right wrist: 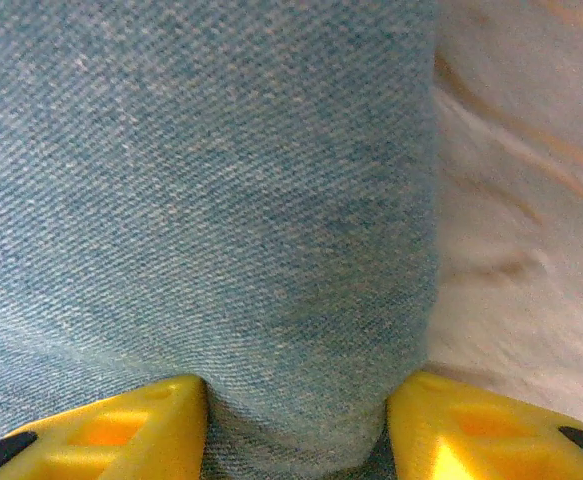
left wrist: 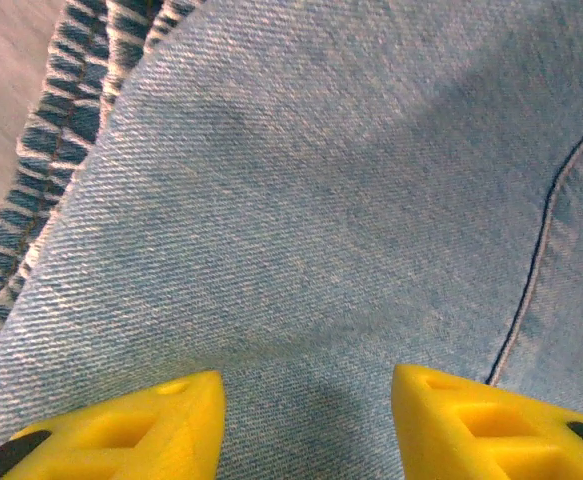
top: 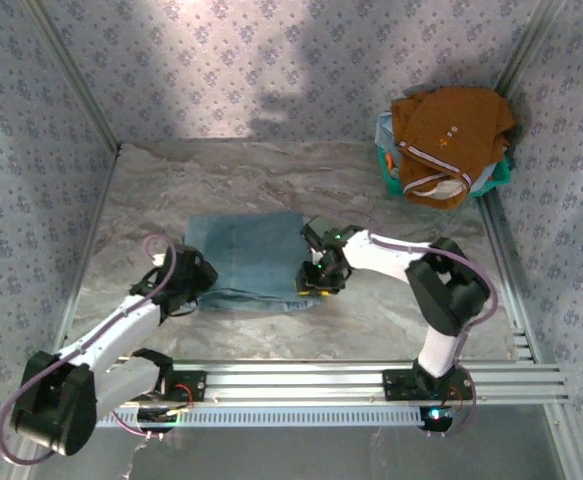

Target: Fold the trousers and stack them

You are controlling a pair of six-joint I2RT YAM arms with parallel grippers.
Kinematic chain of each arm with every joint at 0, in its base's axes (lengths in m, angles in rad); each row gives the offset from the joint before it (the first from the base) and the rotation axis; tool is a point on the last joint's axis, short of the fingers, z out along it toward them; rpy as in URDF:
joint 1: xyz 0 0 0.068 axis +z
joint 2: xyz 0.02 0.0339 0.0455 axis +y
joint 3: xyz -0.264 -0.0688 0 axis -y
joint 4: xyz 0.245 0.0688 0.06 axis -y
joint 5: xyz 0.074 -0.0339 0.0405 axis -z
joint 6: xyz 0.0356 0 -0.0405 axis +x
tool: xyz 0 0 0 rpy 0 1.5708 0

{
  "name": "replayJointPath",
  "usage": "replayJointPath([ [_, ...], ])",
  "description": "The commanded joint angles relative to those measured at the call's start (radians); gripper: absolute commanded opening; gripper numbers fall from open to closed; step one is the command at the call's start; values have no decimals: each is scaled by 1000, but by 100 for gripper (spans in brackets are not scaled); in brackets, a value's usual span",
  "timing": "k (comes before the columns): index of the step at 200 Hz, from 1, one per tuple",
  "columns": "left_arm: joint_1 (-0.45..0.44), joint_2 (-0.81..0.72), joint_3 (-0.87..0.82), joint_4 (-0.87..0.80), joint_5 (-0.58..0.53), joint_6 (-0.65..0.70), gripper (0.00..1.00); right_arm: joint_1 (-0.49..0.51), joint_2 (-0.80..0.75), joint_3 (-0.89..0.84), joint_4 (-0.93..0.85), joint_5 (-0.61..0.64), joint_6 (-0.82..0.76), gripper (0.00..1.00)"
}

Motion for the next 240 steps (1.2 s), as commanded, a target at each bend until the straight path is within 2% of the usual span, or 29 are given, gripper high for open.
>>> replayJointPath([
  [1,159,98,7,-89,-6,106,49,-17,129,143,60,23,18,50],
  [14,237,187,87,-74,21,148,49,-24,194,231,63,9,23,48],
  [28,282,314,191,-66,36,190,49,-30,254,327,60,-23,27,47],
  [51,313,527,392,-79,87,242,48,-48,332,472,38,-42,23,47],
  [72,313,653,548,-118,80,247,47,-64,365,568,-15,-35,-4,47],
  [93,311,656,591,-142,72,217,48,-83,363,630,-106,47,-70,50],
  [119,281,524,522,-160,52,191,53,-137,313,625,-132,23,-122,54],
  [139,224,385,477,-232,-11,198,62,-166,238,596,-145,4,-147,55],
  [154,143,287,471,-309,-88,221,70,-183,160,545,-139,5,-160,57],
  [171,-5,240,481,-369,-194,244,90,-202,75,474,-137,6,-173,59],
  [189,-184,304,517,-412,-309,227,97,-235,-3,381,-118,-19,-170,60],
  [201,-268,384,534,-412,-358,197,97,-255,-47,320,-99,-44,-160,60],
  [219,-288,537,576,-395,-346,151,93,-270,-99,252,-86,-53,-162,61],
  [232,-277,615,576,-334,-361,149,72,-271,-113,232,-111,-40,-174,61],
  [240,-246,643,555,-277,-354,152,63,-274,-117,228,-137,-46,-188,61],
])
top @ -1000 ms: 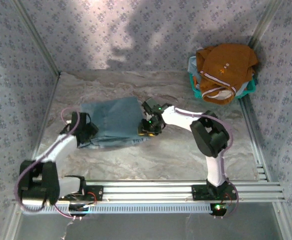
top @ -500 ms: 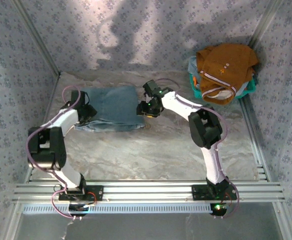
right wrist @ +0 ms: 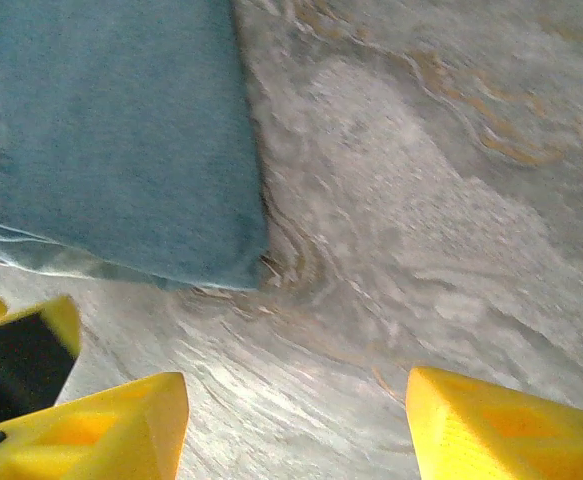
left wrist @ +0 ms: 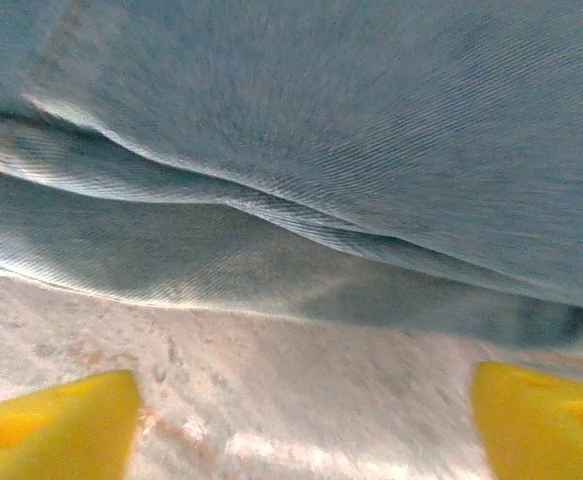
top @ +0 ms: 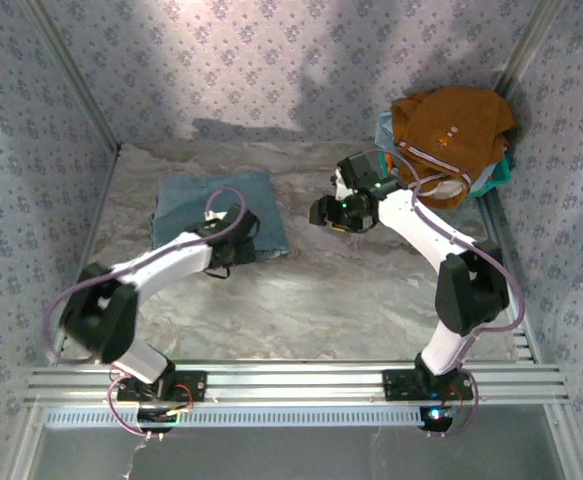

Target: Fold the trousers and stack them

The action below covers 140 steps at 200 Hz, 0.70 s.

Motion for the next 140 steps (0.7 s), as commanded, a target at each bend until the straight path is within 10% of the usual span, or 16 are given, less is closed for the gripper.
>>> replayJointPath([
  [1,55,89,-9,48,-74,-25,63,-6,-17,-39,-52,-19,-41,61],
  [66,378,220,91,136,74,124,63,-30,-196,-242,-19,3,-34,62],
  [140,445,479,450,59,58,30,68,-93,-238,-305,-21,-8,-74,62],
])
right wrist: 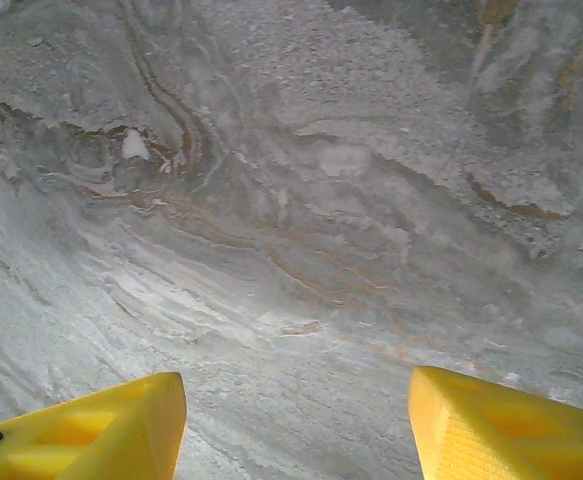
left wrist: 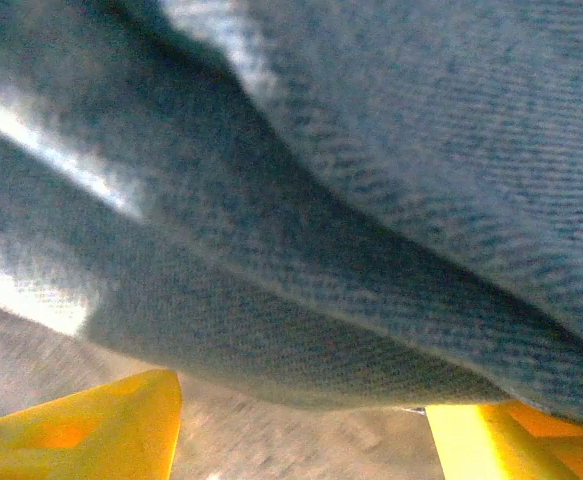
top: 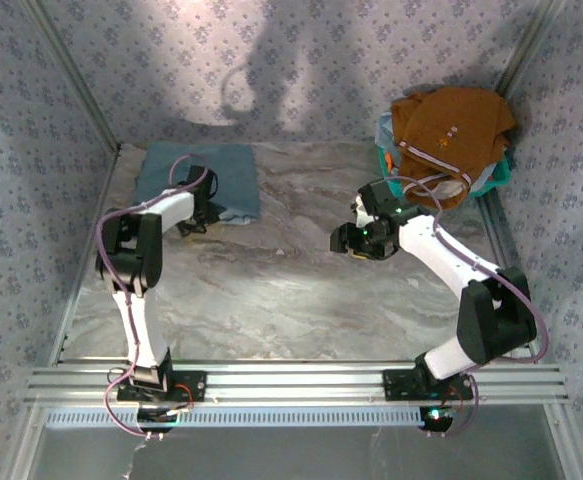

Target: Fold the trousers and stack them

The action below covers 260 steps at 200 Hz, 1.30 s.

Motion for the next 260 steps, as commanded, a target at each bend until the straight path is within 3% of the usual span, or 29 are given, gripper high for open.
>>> replayJointPath([
  [1,33,59,80,-49,-34,-48,68,-34,-43,-30,-8,-9,-33,62],
  [75,182,137,196,-101,-58,-98,68,-114,-94,-77,10,-44,-40,63],
  [116,183,196,280,-113,-20,-121,68,-137,-97,-88,18,-49,-37,64],
  [164,169,180,260,16,66,-142,70,-153,-139,-112,2,-34,-36,64],
  [207,158,57,114,188,186,-69,71,-164,-179,-111,-21,-12,-31,65],
  [235,151,-21,42,205,306,-23,76,-169,-212,-98,-48,2,-32,65],
  [260,130,-155,-116,214,308,-7,79,-173,-262,-76,-78,5,-28,66],
])
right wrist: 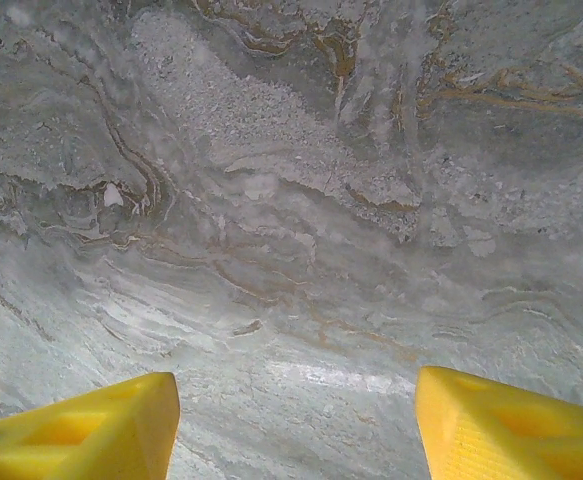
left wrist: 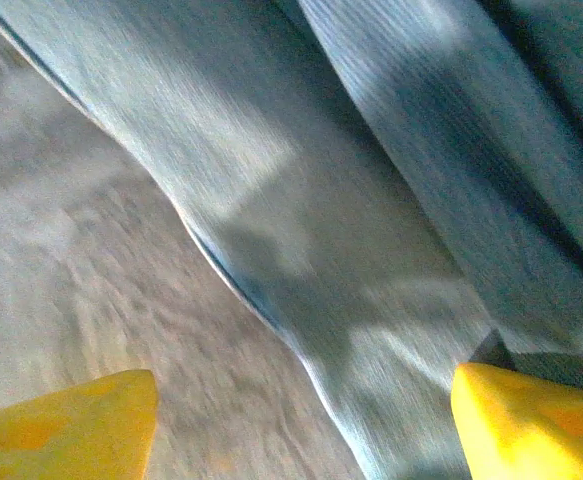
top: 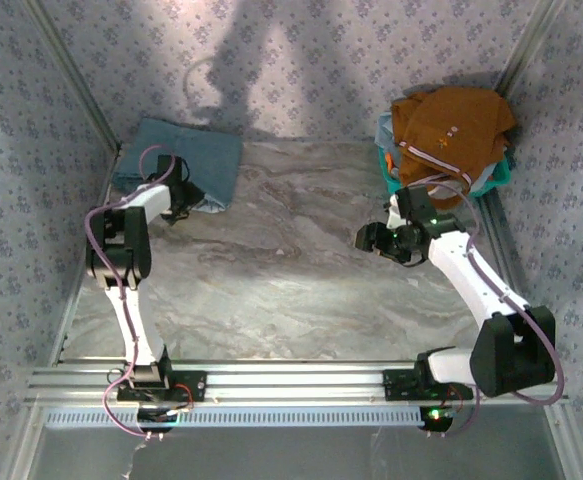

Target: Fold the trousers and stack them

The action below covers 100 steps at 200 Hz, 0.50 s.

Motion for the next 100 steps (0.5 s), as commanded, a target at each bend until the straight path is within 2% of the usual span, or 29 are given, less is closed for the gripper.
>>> replayJointPath([
  [1,-29,-156,-120,45,82,43,80,-11,-64,30,-62,20,-10,66],
  [13,-45,-262,-211,34,45,52,82,-15,-108,41,-66,28,-4,68],
  [31,-71,-444,-321,-17,-18,74,92,-4,-175,68,-54,41,-2,74],
  [39,-83,-537,-357,-50,-33,84,99,18,-199,88,-50,74,5,89],
  [48,-101,-637,-392,-92,-42,105,100,65,-233,98,-19,112,11,100],
  [62,-149,-807,-434,-133,-71,155,100,150,-298,114,42,187,4,100],
  [71,-200,-922,-454,-149,-119,181,100,209,-341,117,83,278,37,100],
  [84,-292,-1072,-464,-161,-235,224,100,271,-395,119,161,361,37,100],
  [100,-415,-1221,-489,-127,-449,272,100,338,-450,54,337,462,-14,100],
])
